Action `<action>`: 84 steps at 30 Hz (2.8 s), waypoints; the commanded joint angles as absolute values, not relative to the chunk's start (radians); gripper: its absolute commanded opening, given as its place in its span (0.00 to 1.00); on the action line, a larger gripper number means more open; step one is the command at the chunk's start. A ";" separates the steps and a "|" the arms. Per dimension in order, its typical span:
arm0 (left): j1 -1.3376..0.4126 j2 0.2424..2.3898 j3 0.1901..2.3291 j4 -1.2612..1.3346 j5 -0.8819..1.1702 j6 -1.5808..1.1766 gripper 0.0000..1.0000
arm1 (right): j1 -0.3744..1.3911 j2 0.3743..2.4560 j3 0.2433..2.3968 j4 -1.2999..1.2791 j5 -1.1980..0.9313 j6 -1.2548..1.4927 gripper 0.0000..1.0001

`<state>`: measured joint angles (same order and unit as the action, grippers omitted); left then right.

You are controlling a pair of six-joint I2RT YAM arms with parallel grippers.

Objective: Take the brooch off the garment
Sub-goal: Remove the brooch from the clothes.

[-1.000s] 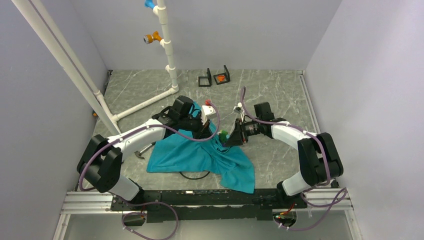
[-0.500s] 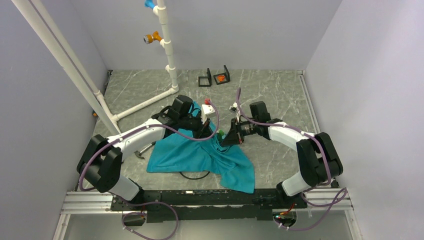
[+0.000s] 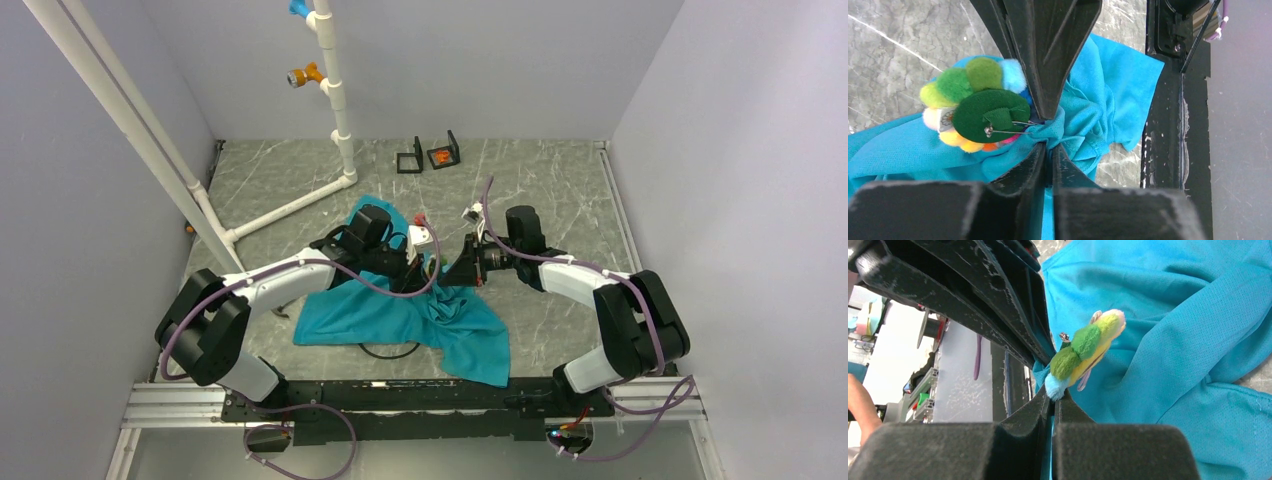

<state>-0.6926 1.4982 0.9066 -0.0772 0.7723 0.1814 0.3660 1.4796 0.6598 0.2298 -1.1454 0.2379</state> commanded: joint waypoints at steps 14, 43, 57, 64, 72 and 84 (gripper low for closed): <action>-0.475 1.396 0.929 -0.060 0.970 0.148 0.40 | 0.357 1.438 0.639 0.382 -1.214 0.257 0.00; -0.588 1.602 0.975 0.090 0.948 -0.209 0.24 | 0.387 1.432 0.683 0.272 -1.137 0.170 0.00; -0.588 1.646 1.007 0.090 0.873 -0.267 0.22 | 0.393 1.429 0.684 0.268 -1.131 0.164 0.00; -0.587 1.629 1.008 0.129 0.893 -0.298 0.00 | 0.394 1.428 0.691 0.228 -1.106 0.129 0.00; -0.561 1.543 0.960 0.173 0.804 -0.306 0.00 | 0.394 1.430 0.705 0.134 -1.085 0.056 0.00; -0.550 1.531 0.930 0.286 0.794 -0.389 0.00 | 0.427 1.433 0.729 0.112 -1.092 0.046 0.00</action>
<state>-0.5526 1.5654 0.9356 0.1703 0.8043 -0.3378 0.4000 1.4548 0.6872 0.1246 -1.0748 0.0715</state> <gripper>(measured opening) 0.007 0.018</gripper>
